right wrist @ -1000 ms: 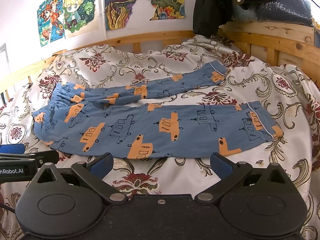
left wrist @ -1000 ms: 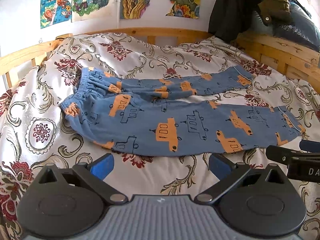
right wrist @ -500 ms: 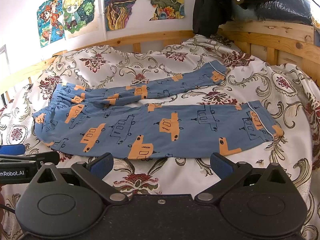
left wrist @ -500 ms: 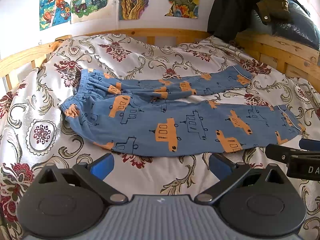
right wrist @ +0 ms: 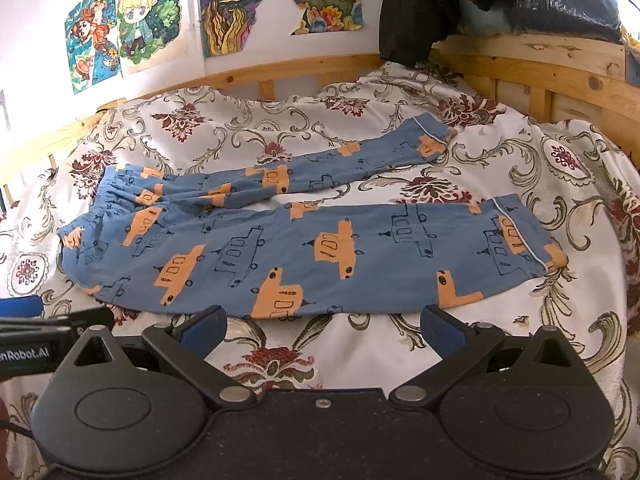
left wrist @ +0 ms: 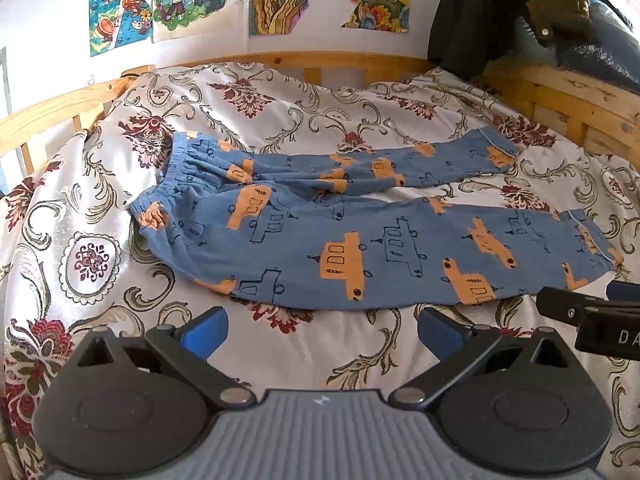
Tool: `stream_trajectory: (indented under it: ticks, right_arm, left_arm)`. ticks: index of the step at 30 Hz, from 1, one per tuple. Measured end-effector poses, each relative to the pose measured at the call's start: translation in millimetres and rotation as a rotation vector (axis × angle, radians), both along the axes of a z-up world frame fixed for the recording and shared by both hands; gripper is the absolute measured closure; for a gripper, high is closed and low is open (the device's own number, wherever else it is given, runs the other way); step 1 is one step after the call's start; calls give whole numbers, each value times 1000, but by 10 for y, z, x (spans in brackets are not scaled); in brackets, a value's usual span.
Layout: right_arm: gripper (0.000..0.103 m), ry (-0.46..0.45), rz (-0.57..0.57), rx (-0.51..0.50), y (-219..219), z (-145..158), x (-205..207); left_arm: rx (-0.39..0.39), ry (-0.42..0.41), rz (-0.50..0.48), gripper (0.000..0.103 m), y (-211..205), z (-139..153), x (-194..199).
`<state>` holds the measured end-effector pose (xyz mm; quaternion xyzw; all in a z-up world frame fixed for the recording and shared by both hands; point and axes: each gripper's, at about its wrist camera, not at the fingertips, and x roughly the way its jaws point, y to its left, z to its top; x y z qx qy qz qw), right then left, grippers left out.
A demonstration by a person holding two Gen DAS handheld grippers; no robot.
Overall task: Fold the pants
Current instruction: 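Reach both tools to the pant leg cuffs and close on them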
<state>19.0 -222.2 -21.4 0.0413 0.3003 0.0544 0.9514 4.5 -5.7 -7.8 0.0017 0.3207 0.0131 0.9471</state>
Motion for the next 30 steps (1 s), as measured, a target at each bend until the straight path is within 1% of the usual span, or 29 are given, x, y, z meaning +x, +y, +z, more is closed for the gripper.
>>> stream_trajectory:
  ticks: [5,8,10,12,14,16,19,20,22,24,25,28,29,30]
  right_arm:
    - [1,-9,12,-8,18,25,-22]
    - [1,-7,7,-4,2,36,-25]
    - [1,-2,3,5,-26,55,-1]
    - [1,16,19,14,-42,88,73]
    - [1,19,64,4,-45,171,190]
    - [1,-14,126,-23,-59,292,310]
    - [1,-81,224,-90,-107,470,543]
    - [1,-100,245,-112,-123,509,635]
    - [1,-121,278,-145,-165,566,852]
    - [1,-128,306,-146,-217,594,1080]
    - [1,-122,325,-139,-249,603,1207]
    - [1,-89,397,-111,-325,616,1626]
    - [1,-83,419,-110,-325,611,1756]
    - [1,-72,443,-115,-330,602,1923]
  left_arm:
    - [-11,22,6,0,8,17,49]
    - [14,30,12,0,-7,61,112]
    - [31,50,-13,0,-16,103,188]
    - [30,76,-28,0,2,158,305]
    - [27,94,-56,0,33,240,453]
    - [16,105,-78,0,80,356,627]
    - [-40,123,-112,0,162,544,931]
    - [-54,134,-109,0,185,599,1048]
    - [-51,150,-81,0,187,696,1310]
    - [-27,157,-85,0,164,762,1562]
    - [3,158,-92,0,140,789,1703]
    - [132,190,-128,0,64,804,2175]
    - [166,198,-153,0,61,790,2339]
    - [184,192,-181,0,94,774,2477]
